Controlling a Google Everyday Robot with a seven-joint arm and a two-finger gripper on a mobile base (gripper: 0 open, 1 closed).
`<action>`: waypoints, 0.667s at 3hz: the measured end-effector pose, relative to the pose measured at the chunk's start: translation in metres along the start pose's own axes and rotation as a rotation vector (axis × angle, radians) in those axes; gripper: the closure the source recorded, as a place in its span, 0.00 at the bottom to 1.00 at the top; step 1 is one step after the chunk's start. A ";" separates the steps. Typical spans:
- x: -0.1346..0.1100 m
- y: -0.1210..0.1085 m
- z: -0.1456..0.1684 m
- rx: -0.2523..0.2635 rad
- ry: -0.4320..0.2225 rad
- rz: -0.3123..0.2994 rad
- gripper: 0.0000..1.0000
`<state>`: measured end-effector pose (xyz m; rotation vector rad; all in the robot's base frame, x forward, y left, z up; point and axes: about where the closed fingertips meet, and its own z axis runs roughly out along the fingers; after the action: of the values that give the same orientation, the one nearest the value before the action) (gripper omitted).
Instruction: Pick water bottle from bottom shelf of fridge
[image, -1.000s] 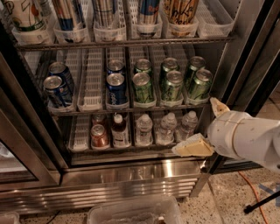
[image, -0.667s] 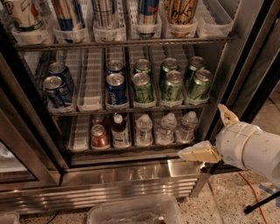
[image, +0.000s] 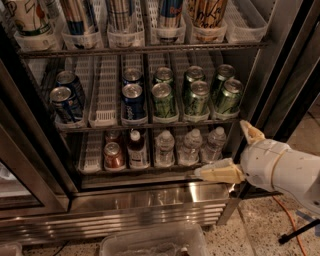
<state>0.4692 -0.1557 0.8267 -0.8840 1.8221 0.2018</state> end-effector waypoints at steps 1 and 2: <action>-0.014 0.016 0.022 -0.062 -0.169 0.245 0.00; -0.003 0.015 0.035 -0.022 -0.283 0.473 0.00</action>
Offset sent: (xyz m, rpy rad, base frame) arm 0.0327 0.1180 0.0215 0.9011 0.0023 -0.1323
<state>0.4852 -0.1253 0.8105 -0.3995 1.7353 0.6142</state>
